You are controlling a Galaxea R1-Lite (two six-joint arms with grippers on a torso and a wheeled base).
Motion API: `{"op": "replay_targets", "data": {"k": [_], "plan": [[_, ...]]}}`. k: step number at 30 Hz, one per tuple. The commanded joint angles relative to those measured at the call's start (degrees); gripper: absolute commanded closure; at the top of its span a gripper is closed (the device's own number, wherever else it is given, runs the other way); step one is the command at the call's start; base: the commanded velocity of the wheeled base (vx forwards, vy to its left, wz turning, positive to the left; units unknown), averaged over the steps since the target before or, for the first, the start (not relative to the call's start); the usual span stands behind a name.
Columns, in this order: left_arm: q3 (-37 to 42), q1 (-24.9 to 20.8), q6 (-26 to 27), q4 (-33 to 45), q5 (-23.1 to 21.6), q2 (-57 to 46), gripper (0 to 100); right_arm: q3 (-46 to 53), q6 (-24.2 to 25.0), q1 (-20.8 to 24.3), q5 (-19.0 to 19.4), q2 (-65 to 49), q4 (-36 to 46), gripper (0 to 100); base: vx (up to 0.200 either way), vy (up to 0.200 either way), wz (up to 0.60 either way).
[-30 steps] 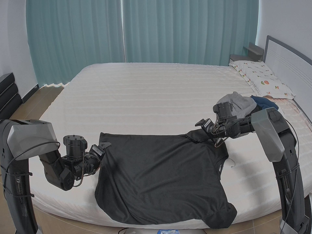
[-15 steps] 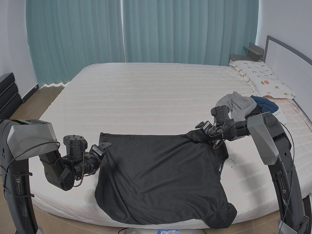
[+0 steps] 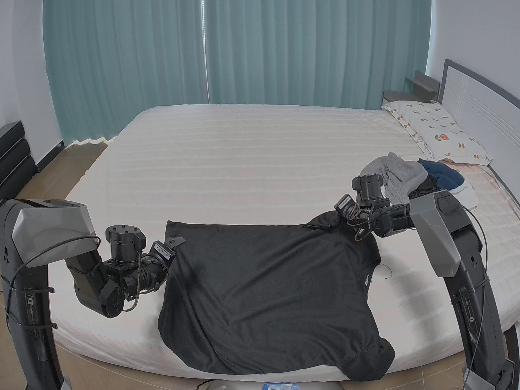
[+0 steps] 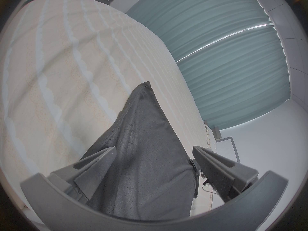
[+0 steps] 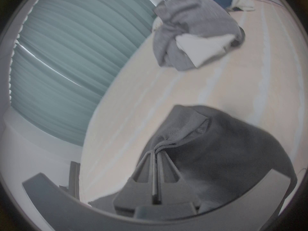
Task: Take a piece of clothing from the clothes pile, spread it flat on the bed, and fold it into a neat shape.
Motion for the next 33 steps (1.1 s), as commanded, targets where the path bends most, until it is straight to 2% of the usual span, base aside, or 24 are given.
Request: {"op": "replay_targets", "data": {"k": [1, 4, 6, 9, 13, 14, 18, 25, 28, 32, 33], "plan": [[-0.01, 0.0, -0.02, -0.01, -0.02, 0.21, 0, -0.04, -0.62, 0.28, -3.73, -1.78, -8.58, 100, 0.0, 0.0, 0.0], [-0.01, 0.0, -0.02, -0.01, -0.02, 0.21, 0, -0.04, -2.9, 0.28, -3.82, -2.13, -13.5, 100, 0.0, 0.0, 0.0], [-0.01, 0.0, -0.02, -0.01, -0.02, 0.21, 0, -0.04, -7.38, 0.28, -3.73, -1.52, -18.33, 100, 0.0, 0.0, 0.0], [-0.01, 0.0, 0.07, -0.01, -0.02, 0.21, 0, -0.04, -10.37, 0.55, -3.82, 0.51, -19.57, 100, 0.0, 0.0, 0.0], [-0.01, 0.0, 0.07, -0.01, 0.07, 0.21, 0, -0.04, -11.07, 1.16, -4.43, 2.62, -19.92, 100, 0.0, 0.0, 0.0], [-0.01, 0.0, 0.07, -0.01, 0.07, 0.21, 0, -0.04, -11.51, 1.25, -4.43, 3.06, -20.0, 0, 0.0, 0.0, 0.0], [-0.01, -0.09, 0.07, -0.01, 0.07, 0.21, 0, -0.04, -12.13, 2.13, -4.43, 4.37, -20.44, 0, 0.0, 0.0, 0.0], [-0.01, -0.18, 0.07, -0.01, 0.07, 0.21, 0, 0.21, -12.66, 1.78, -4.96, 1.65, -12.97, 0, 0.0, 0.0, 0.0], [-0.01, -0.18, 0.07, -0.1, 0.07, 0.21, 0, 7.5, -13.27, 0.81, -5.49, -3.27, -12.97, 0, 0.0, 0.0, 0.0], [-0.01, -0.18, -0.2, -0.01, -0.02, 0.12, 0, 20.6, -16.0, -0.42, -3.2, -11.53, -12.27, 0, 0.0, 0.0, 0.0], [-0.01, -0.18, -0.2, -0.01, -0.02, 0.12, 0, 21.13, -16.26, -0.51, -3.03, -11.89, -12.27, 0, 0.0, 0.0, 0.0]]}}
